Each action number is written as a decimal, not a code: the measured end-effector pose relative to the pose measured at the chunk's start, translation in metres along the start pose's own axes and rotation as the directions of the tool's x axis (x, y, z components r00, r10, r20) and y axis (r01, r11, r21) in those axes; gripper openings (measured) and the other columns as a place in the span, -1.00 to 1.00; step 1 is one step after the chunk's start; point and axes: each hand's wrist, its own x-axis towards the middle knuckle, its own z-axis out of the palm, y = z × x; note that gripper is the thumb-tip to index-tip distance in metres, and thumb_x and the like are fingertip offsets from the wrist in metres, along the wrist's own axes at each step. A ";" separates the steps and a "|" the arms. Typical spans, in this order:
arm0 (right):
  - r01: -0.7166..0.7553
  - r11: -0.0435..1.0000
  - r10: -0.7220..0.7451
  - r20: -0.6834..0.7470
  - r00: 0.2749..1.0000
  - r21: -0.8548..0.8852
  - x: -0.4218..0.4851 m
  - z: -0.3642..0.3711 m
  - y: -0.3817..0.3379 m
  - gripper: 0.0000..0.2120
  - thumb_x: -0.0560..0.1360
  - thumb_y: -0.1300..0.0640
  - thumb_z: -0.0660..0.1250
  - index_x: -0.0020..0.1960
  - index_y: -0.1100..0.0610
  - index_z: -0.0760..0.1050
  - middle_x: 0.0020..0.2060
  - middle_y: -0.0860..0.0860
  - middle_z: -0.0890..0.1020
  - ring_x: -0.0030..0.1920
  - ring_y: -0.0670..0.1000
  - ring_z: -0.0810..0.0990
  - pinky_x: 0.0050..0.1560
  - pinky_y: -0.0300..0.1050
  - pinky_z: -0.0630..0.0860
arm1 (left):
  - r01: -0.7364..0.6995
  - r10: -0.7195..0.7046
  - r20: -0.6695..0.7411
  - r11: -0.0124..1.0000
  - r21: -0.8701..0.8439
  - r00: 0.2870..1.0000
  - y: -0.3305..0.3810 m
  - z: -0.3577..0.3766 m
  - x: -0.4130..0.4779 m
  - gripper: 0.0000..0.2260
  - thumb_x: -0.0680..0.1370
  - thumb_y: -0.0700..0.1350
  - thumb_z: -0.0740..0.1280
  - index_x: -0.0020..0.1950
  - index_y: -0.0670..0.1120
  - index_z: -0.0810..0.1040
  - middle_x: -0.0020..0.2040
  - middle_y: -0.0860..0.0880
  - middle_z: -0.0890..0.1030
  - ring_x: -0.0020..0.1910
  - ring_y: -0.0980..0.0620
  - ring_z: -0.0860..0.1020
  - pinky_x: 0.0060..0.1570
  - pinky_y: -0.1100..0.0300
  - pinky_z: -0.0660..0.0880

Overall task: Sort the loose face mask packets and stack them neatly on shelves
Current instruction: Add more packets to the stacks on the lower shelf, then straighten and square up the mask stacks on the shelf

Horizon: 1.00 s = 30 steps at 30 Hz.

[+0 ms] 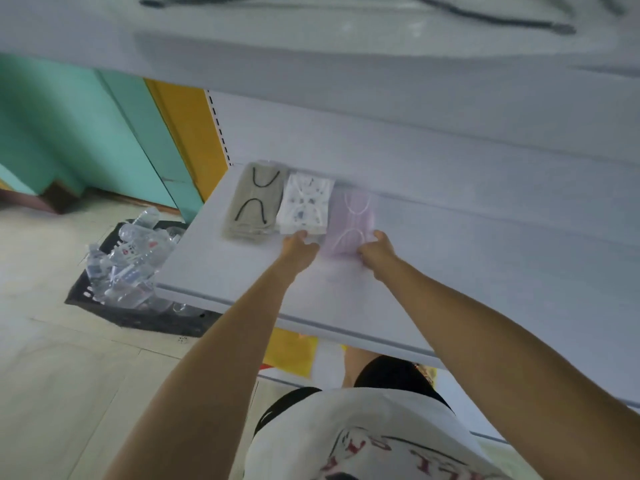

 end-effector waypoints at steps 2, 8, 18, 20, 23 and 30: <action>0.009 0.999 -0.009 0.008 1.000 -0.036 0.003 0.001 -0.004 -0.34 0.50 0.33 0.20 0.52 0.13 0.01 0.39 0.15 0.32 0.21 0.12 0.46 -0.02 -0.14 0.47 | 0.004 -0.003 -0.036 1.000 0.008 0.999 -0.002 -0.006 -0.001 -0.55 0.60 -0.16 0.21 0.49 -0.14 0.23 0.43 -0.19 0.27 0.16 -0.13 0.46 0.00 0.14 0.41; 0.011 0.954 -0.017 -0.017 1.000 -0.301 -0.027 -0.004 0.014 -0.32 0.55 0.11 0.23 0.53 0.16 -0.05 0.47 0.19 0.09 0.43 0.19 0.19 0.39 -0.01 0.23 | 0.020 -0.023 -0.093 0.999 -0.029 0.995 -0.015 -0.019 -0.020 -0.57 0.60 -0.19 0.18 0.48 -0.14 0.24 0.44 -0.16 0.28 0.05 -0.03 0.42 -0.06 0.20 0.34; 0.462 0.705 -0.412 0.220 0.884 -0.538 -0.164 -0.004 0.006 -0.48 0.57 0.14 0.19 0.50 0.10 0.15 0.44 0.10 0.24 0.42 0.12 0.19 0.38 -0.09 0.13 | -0.266 0.280 -0.006 0.916 0.302 0.960 -0.002 -0.101 -0.134 -0.62 0.61 -0.19 0.16 0.43 -0.14 0.32 0.36 -0.12 0.43 0.30 -0.07 0.41 0.17 0.20 0.32; 0.608 0.586 -0.547 0.292 0.784 -0.536 -0.194 0.006 -0.013 -0.58 0.57 0.14 0.21 0.43 0.11 0.31 0.38 0.09 0.38 0.39 0.10 0.25 0.36 -0.16 0.11 | -0.389 0.411 0.025 0.838 0.382 0.911 0.006 -0.124 -0.159 -0.66 0.61 -0.18 0.16 0.39 -0.15 0.37 0.32 -0.12 0.47 0.28 -0.05 0.44 0.17 0.20 0.33; 0.801 0.339 -0.744 0.380 0.549 -0.493 -0.242 0.013 -0.050 -0.73 0.54 0.18 0.29 0.22 0.16 0.54 0.21 0.09 0.56 0.30 0.12 0.40 0.33 -0.13 0.21 | -0.539 0.561 0.138 0.654 0.530 0.816 0.020 -0.164 -0.195 -0.69 0.62 -0.12 0.16 0.36 -0.12 0.41 0.26 -0.07 0.53 0.21 -0.03 0.50 0.18 0.10 0.43; 0.856 -0.172 -0.969 0.239 -0.059 -0.488 -0.344 -0.003 -0.150 -0.88 0.44 0.27 0.35 -0.09 0.28 0.64 -0.10 0.14 0.67 -0.11 0.15 0.64 -0.13 -0.02 0.57 | -0.640 0.796 0.126 0.368 0.674 0.591 0.078 -0.238 -0.262 -0.74 0.62 -0.04 0.18 0.29 0.03 0.48 -0.08 0.11 0.55 -0.19 0.13 0.48 -0.23 0.32 0.33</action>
